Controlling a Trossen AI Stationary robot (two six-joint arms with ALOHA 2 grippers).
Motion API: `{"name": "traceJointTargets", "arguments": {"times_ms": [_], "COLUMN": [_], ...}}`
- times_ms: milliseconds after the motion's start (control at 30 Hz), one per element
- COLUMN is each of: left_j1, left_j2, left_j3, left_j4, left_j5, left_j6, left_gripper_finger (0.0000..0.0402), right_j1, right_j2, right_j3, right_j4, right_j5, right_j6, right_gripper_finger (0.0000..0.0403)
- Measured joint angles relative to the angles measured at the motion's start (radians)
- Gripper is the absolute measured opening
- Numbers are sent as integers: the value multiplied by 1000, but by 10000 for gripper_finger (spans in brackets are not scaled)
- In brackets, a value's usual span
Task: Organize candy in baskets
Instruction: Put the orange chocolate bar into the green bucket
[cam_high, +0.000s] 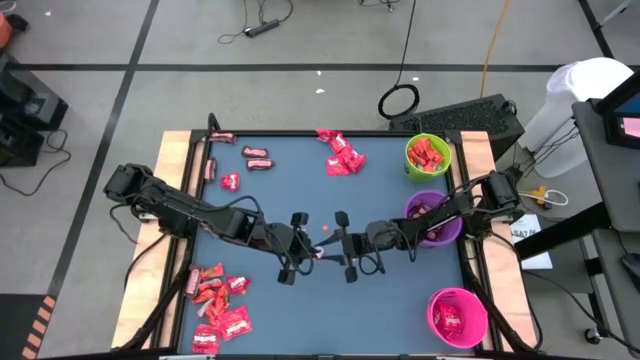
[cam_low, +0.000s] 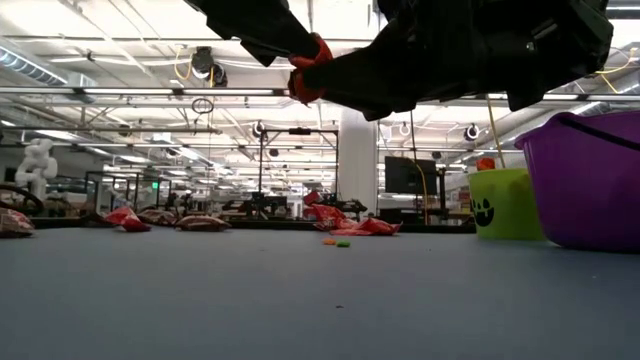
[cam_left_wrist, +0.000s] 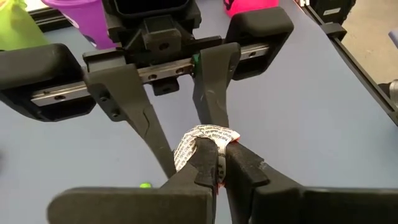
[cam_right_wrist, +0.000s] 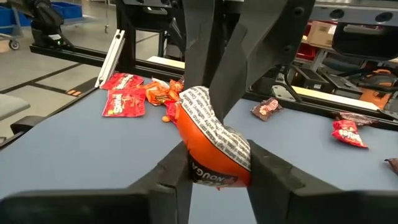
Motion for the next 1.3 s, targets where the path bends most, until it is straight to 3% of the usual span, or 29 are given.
{"name": "traceJointTargets", "arguments": {"times_ms": [200,367,567,667,800,900,1167,1300], "left_j1": [10,11,10,-4,-16,-23,15,32], "left_j2": [-3,-51,-159,-195,-221,-220,-202,-201], "left_j3": [0,0,-2,-51,-177,-323,-677,-714], "left_j4": [-1,-85,-254,-243,-97,108,850,951], "left_j5": [0,-6,-42,-45,-45,-45,-58,-59], "left_j6": [18,136,79,76,76,78,100,75], "left_gripper_finger": [67,117,127,127,128,128,128,128], "right_j1": [0,-1,0,0,-6,-18,-91,-158], "right_j2": [0,0,0,-7,-70,-157,-400,-495], "right_j3": [0,0,0,0,5,17,109,155], "right_j4": [0,-3,-4,-20,-159,-323,-889,-1153], "right_j5": [4,4,-2,-2,19,98,313,420], "right_j6": [0,0,0,0,-34,-31,39,105], "right_gripper_finger": [114,115,116,116,116,116,116,116]}}
